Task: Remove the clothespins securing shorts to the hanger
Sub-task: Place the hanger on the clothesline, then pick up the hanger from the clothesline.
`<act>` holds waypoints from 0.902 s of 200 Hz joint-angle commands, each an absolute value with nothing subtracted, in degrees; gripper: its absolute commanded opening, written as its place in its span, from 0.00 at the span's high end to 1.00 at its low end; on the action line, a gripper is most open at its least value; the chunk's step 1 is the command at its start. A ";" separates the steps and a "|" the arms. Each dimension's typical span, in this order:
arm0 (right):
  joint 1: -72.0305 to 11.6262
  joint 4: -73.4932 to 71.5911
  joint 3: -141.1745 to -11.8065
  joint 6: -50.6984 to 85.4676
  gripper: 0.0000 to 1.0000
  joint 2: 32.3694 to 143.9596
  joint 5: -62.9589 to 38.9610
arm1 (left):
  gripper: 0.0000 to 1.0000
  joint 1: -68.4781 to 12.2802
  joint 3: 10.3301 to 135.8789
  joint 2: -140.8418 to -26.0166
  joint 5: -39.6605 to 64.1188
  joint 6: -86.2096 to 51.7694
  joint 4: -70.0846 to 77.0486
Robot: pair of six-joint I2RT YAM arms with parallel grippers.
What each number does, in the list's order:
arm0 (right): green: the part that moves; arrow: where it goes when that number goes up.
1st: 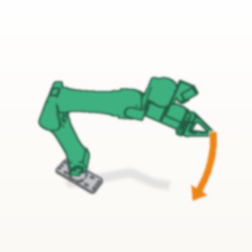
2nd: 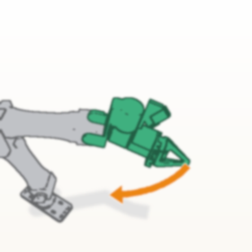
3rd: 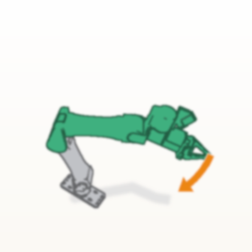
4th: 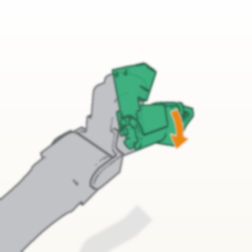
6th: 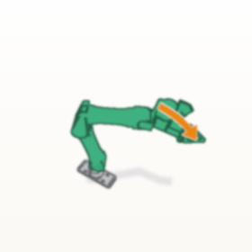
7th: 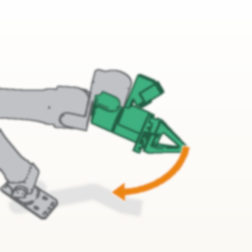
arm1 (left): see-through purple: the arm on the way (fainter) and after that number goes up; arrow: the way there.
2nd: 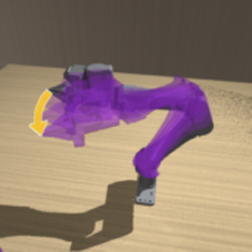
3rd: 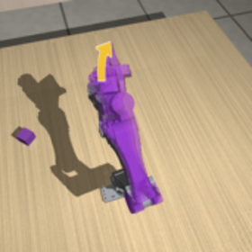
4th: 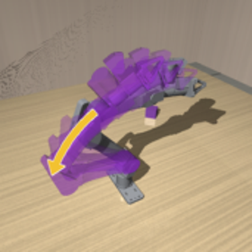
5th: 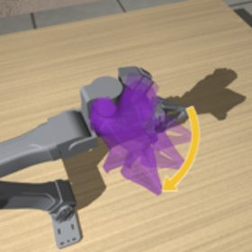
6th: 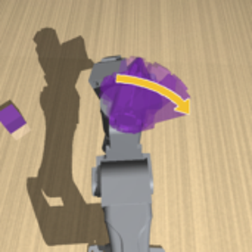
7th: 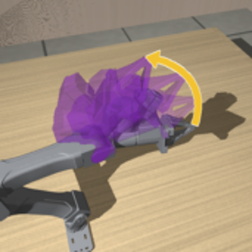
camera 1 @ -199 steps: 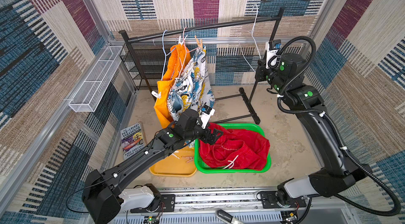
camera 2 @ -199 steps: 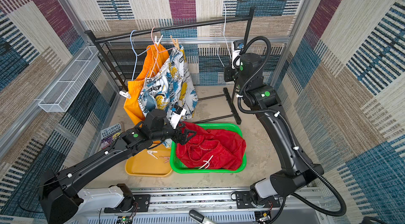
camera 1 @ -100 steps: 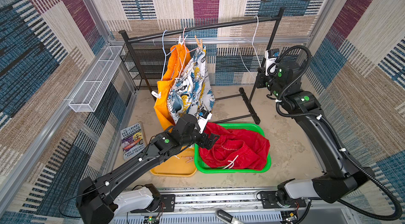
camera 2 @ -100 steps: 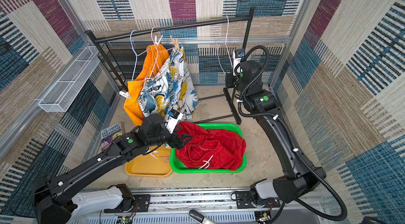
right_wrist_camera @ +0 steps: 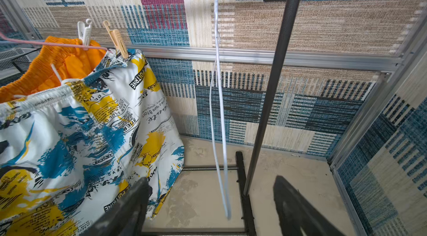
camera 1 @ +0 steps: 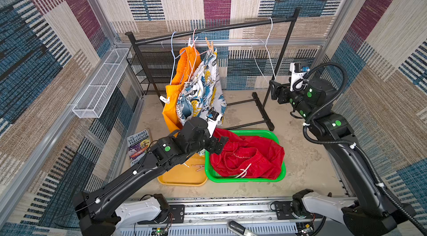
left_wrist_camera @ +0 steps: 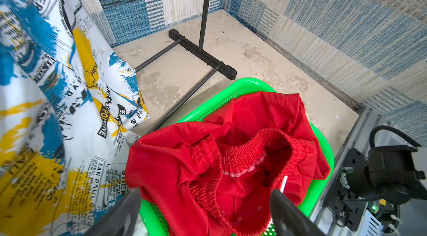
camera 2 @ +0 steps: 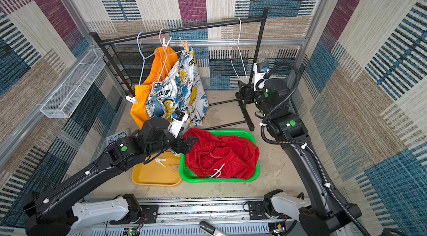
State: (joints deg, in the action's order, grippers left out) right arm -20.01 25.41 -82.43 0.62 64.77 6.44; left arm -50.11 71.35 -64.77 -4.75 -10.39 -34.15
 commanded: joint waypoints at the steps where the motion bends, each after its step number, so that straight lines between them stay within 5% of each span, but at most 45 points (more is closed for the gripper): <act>1: -20.13 22.86 -78.21 2.87 0.13 61.17 3.00 | 0.10 -50.20 78.83 -67.10 -6.30 -8.98 -42.35; 99: -21.45 16.76 -64.11 8.39 0.18 54.13 -11.94 | 0.16 -47.20 140.89 -95.63 -13.28 -3.98 -74.23; 180: -35.19 -0.03 -73.68 23.19 0.21 70.60 -13.80 | 0.16 -38.95 143.79 -89.86 -11.80 -3.43 -75.45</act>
State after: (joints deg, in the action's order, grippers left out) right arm -32.58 10.35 -69.21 16.23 65.93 -12.25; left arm -41.34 146.34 -93.32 -11.79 -4.51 -74.48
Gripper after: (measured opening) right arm 0.795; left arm 0.840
